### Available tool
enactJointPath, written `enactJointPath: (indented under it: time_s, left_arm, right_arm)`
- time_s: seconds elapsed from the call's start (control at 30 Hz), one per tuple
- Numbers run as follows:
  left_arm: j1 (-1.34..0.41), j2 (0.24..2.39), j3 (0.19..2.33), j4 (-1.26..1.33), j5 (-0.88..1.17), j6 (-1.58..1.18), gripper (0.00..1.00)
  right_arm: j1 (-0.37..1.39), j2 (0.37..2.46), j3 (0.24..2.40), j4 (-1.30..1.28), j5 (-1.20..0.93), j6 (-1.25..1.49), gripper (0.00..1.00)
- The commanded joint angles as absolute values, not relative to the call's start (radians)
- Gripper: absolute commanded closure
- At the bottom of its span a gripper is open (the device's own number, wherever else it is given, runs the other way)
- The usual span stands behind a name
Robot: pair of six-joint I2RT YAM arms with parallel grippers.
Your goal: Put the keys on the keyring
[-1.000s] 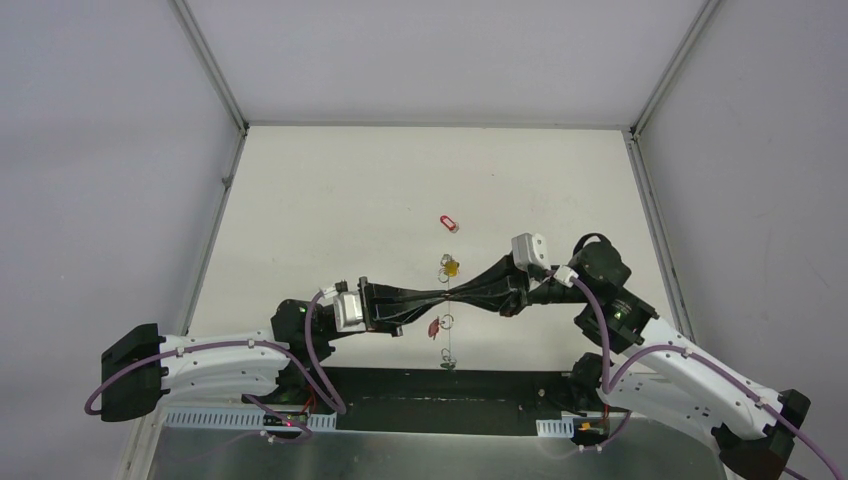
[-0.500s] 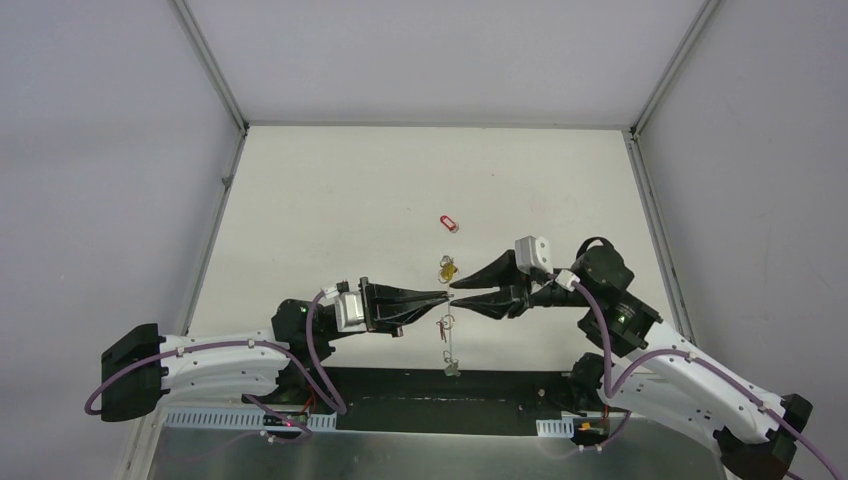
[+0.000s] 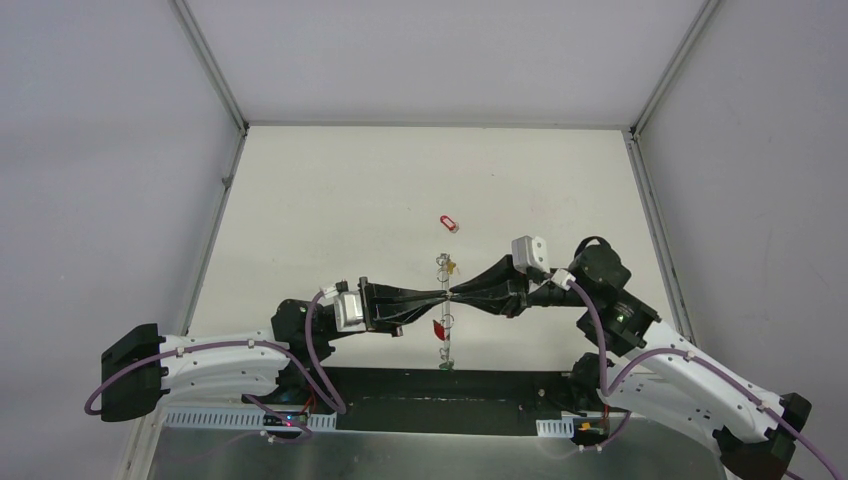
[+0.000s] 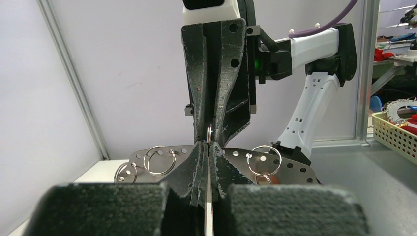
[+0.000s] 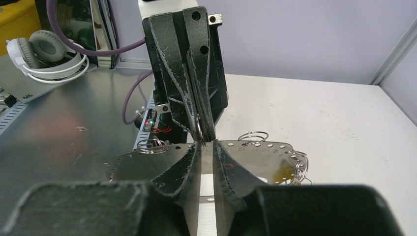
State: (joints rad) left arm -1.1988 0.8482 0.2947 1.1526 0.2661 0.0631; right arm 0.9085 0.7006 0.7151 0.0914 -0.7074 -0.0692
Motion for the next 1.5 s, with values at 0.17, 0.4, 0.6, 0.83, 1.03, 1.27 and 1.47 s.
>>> enactJointPath:
  time_s: [0.17, 0.4, 0.6, 0.83, 1.03, 1.27, 1.47]
  left_arm:
    - [-1.208, 0.825, 0.308, 1.195, 0.286, 0.038, 1.0]
    - [-1.208, 0.812, 0.304, 1.162, 0.277, 0.031, 1.0]
    - [-1.208, 0.758, 0.307, 1.072, 0.255, 0.036, 0.51]
    - [-1.207, 0.58, 0.321, 0.845, 0.241, 0.079, 0.36]
    - [-1.208, 0.467, 0.361, 0.613, 0.226, 0.099, 0.36]
    - [-1.208, 0.561, 0.455, 0.426, 0.271, 0.099, 0.45]
    - [-1.207, 0.742, 0.525, 0.324, 0.247, 0.122, 0.5]
  right_arm:
    - [0.911, 0.707, 0.72, 0.107, -0.725, -0.075, 1.0]
    - [0.911, 0.694, 0.719, 0.083, -0.722, -0.089, 1.0]
    - [0.911, 0.674, 0.731, -0.044, -0.71, -0.211, 1.0]
    - [0.912, 0.583, 0.708, -0.191, -0.688, -0.544, 1.0]
    - [0.911, 0.549, 0.679, -0.218, -0.673, -0.663, 1.0]
    - [0.912, 0.625, 0.724, -0.234, -0.676, -0.474, 1.0]
    - [0.912, 0.701, 0.698, -0.221, -0.572, -0.25, 1.0]
